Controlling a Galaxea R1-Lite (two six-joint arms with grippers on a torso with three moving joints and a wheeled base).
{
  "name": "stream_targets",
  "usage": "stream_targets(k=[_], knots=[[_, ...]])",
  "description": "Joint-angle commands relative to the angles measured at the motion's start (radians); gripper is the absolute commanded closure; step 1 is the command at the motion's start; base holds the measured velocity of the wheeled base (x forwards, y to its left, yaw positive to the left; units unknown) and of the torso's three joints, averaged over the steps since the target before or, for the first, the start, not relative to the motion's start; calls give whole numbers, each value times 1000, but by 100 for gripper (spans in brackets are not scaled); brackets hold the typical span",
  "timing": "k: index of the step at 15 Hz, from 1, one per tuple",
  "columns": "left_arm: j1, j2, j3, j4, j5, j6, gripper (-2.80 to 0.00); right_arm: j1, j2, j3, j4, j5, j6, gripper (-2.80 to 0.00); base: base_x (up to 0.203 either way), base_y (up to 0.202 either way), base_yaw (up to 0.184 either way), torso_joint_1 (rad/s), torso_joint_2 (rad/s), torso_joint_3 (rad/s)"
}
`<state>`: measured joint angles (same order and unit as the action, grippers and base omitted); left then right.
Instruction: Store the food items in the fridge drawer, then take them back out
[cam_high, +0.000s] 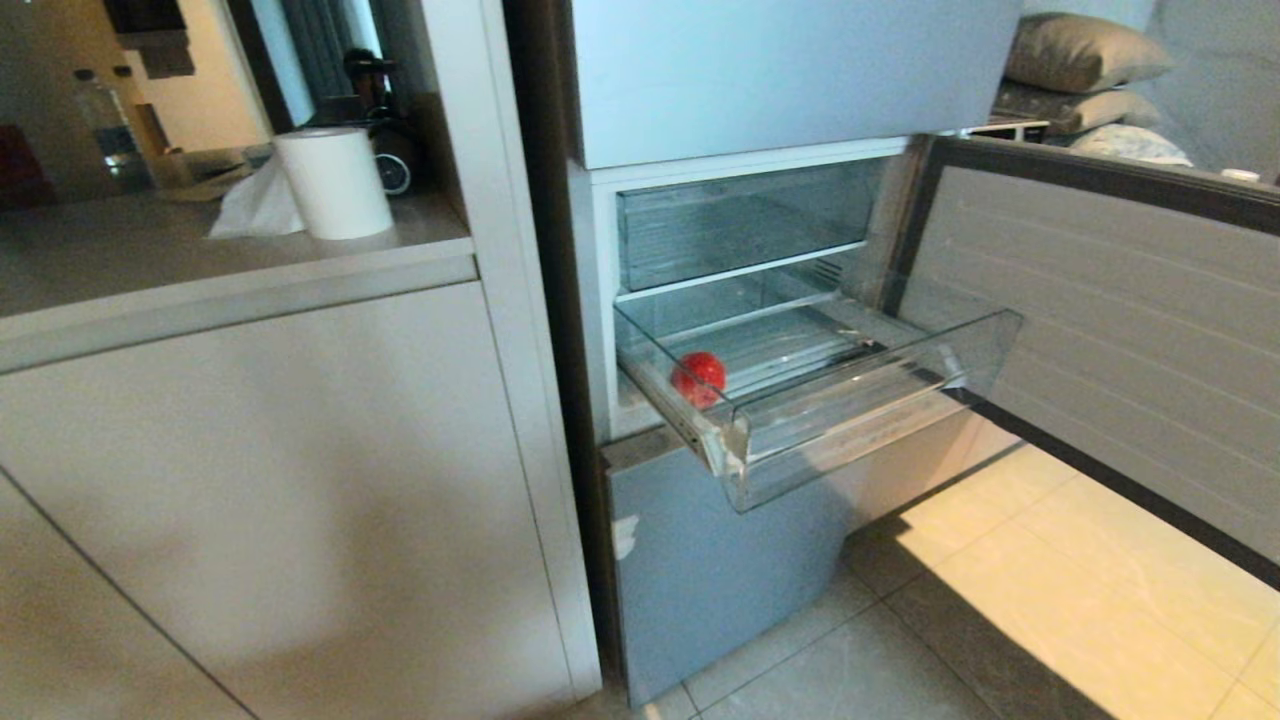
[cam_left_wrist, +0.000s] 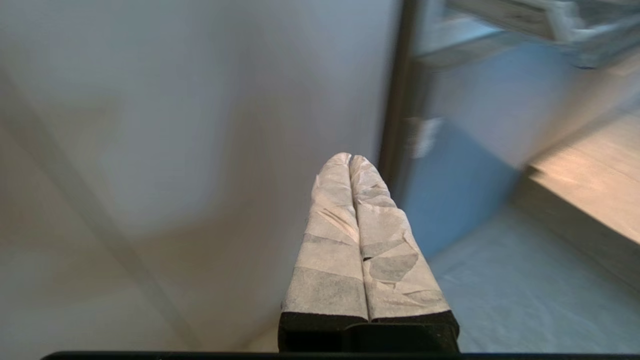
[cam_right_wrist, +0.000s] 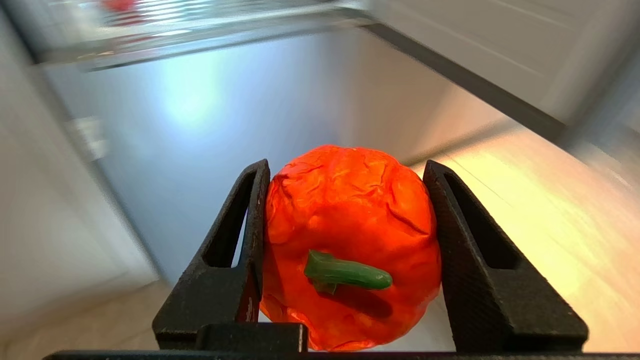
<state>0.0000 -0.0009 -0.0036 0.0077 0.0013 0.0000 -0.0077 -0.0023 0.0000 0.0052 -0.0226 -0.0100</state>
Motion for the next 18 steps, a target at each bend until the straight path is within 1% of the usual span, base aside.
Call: stream_targets(k=[1,12,13,18], knots=[[0,-1,-1,0,0,0,0,0,2,0,-1,-2,14,0,-1,7,-176,0,2,0],[0,-1,1,0,0,0,0,0,2,0,-2,-2,18,0,0,8,-170,3,2,2],[0,-1,1,0,0,0,0,0,2,0,-2,-2,18,0,-4,1,-90,5,8,6],[0,-1,-1,2,0,2,0,0,2,0,-2,0,18,0,0,0,0,0,0,0]])
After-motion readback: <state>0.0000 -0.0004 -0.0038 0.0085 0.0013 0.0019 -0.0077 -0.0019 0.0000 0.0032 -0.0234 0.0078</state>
